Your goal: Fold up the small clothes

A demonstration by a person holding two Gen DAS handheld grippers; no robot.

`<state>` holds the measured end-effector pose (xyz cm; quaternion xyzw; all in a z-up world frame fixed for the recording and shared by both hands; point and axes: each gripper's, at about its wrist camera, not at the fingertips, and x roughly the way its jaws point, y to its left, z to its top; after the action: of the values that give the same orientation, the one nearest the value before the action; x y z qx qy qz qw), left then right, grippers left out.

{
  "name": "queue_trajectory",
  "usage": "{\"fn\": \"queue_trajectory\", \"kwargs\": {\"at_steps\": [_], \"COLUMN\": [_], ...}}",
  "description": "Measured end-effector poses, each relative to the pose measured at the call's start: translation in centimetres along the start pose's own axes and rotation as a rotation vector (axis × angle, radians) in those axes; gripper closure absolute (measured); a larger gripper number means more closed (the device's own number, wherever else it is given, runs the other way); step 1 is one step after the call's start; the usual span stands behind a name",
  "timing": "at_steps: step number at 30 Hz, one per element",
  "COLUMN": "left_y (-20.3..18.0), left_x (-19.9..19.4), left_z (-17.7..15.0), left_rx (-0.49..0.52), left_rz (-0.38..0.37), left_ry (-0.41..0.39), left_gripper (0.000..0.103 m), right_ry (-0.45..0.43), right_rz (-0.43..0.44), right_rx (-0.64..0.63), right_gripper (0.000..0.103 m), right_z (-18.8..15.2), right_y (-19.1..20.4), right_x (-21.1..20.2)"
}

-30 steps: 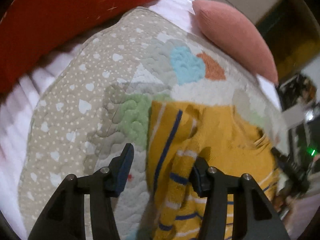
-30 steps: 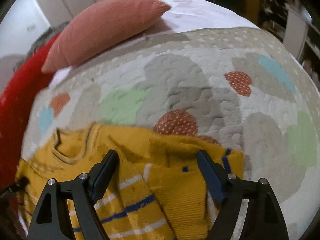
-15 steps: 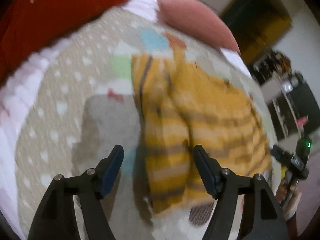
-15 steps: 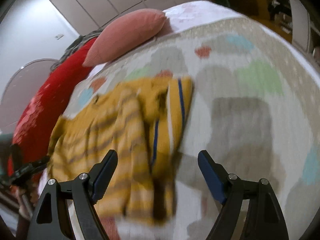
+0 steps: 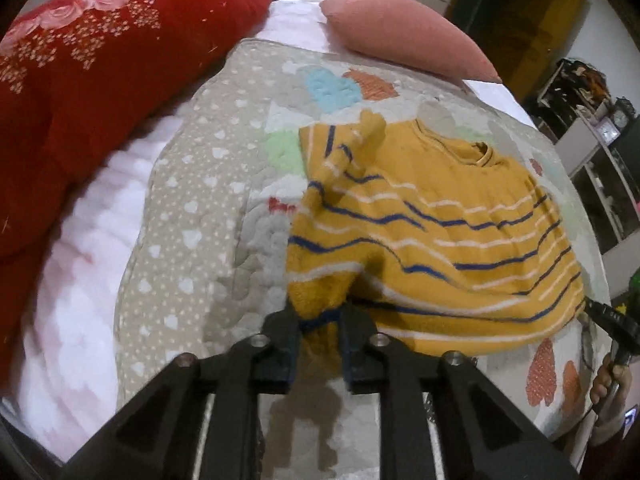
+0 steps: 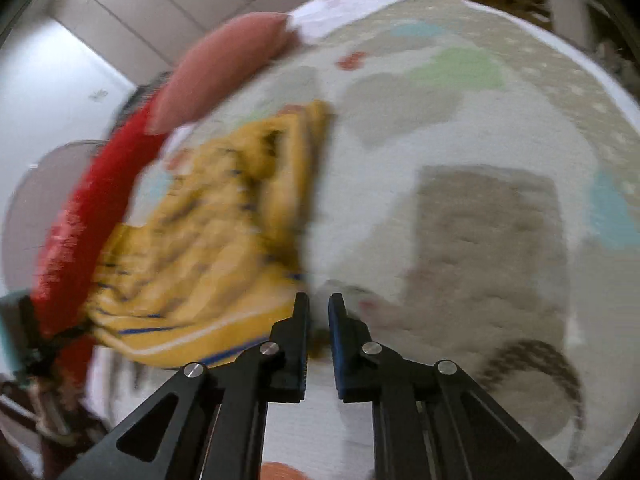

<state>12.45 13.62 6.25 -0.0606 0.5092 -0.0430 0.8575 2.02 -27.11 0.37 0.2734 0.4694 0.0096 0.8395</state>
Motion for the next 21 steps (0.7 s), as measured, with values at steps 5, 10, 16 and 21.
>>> {"fn": "queue_trajectory", "kwargs": {"at_steps": [5,10,16,21], "left_y": [1.9,3.7,0.8,-2.5], "left_x": [-0.2,-3.2,-7.6,-10.1], "left_z": [-3.6,-7.8,-11.1,-12.2], "left_rx": [-0.107,-0.197,-0.194,-0.165], "left_rz": [-0.014,-0.023,-0.051,-0.034], "left_ry": [-0.018,-0.083,-0.214,-0.321], "left_gripper": [0.051,0.047,0.033,0.015], "right_ry": [-0.024,-0.090,-0.129,-0.134], "right_rz": [0.056,0.075,0.093,0.100], "right_rx": [0.087,0.090,0.093,0.078], "right_gripper": [0.089,0.065,0.056,0.049], "right_z": [-2.0,-4.1,-6.2,-7.1], "right_y": [-2.2,-3.0,-3.2,-3.1], "right_x": [-1.8,-4.2,-5.3,-5.7]}}
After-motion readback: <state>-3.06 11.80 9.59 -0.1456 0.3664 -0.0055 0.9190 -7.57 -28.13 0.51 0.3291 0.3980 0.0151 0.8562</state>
